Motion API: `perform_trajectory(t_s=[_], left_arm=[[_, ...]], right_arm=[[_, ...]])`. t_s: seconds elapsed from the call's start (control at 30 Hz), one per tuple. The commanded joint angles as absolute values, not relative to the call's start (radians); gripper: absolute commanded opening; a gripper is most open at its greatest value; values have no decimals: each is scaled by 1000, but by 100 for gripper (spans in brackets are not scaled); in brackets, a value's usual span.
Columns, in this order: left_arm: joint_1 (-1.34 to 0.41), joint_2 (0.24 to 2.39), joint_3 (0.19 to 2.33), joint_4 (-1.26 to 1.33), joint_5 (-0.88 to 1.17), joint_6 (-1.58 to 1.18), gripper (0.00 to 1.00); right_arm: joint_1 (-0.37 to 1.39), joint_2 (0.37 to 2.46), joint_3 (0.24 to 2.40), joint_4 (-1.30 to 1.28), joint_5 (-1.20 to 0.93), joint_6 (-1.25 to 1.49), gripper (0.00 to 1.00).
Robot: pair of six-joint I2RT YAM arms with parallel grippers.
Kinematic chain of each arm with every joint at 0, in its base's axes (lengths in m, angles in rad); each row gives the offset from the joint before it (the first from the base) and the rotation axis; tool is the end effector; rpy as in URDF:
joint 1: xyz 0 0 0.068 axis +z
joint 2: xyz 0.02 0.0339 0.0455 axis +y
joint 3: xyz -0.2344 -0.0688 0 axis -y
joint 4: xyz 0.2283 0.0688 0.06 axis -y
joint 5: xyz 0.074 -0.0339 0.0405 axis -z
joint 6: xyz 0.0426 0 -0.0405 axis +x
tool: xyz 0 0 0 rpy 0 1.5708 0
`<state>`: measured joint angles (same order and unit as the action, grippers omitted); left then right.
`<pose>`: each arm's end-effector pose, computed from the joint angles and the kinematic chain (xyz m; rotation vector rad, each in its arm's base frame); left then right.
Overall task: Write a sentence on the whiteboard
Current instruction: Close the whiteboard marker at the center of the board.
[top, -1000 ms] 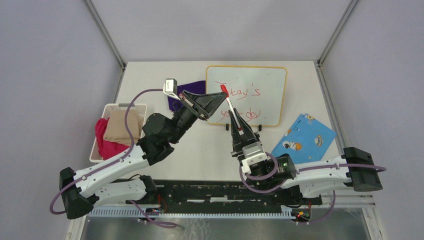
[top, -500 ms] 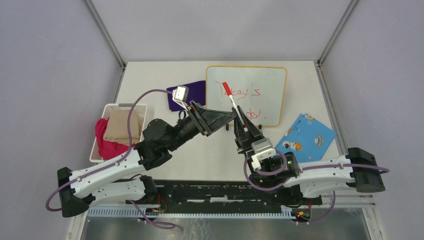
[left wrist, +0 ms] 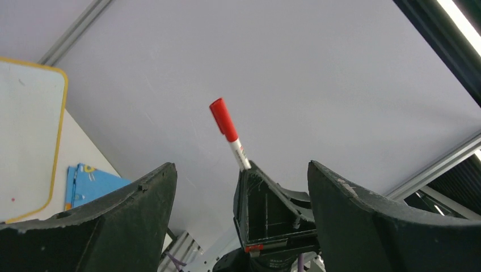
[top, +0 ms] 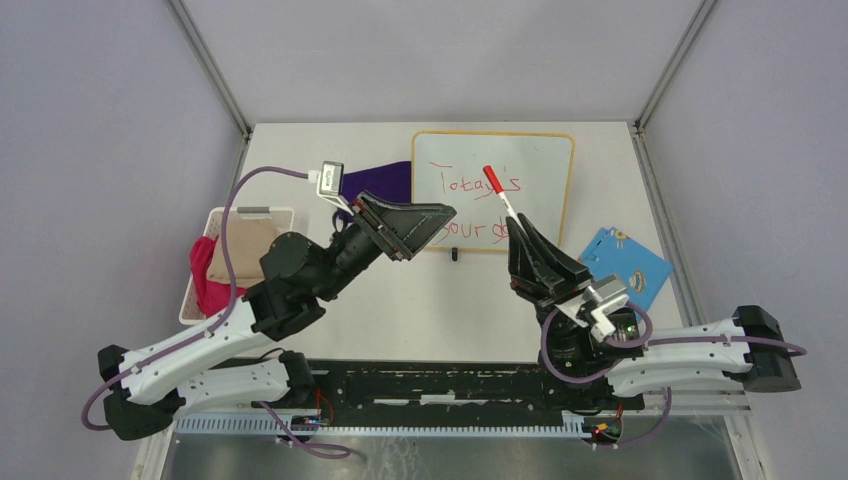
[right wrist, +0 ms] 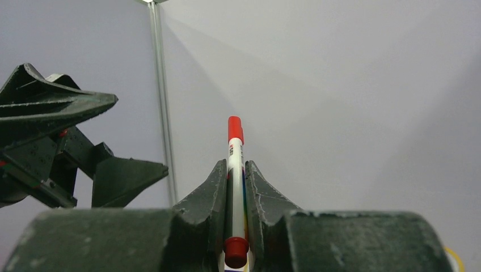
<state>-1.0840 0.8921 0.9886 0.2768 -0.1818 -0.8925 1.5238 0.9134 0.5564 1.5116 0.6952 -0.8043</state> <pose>0.1014 -0.1751 0.4199 -0.0508 1.3713 -1.5965 0.0345 0.1533 0.3731 -0.0968 0.7965 0.5365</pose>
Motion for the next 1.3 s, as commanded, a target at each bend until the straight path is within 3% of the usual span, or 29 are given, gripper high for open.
perform_trajectory(t_s=[0.0,0.63,1.27], left_arm=[[-1079,930,1090,287,-191,-756,90],[-990,1111,1172,389,41,-937,81],[-959,1136,1152,456,130,-1015,48]], right_arm=[[1522,858,533,1455,639,-677,0],[1522,807,531,1368,591,-609,0],[1522,831,546,1371,621,-619,0]])
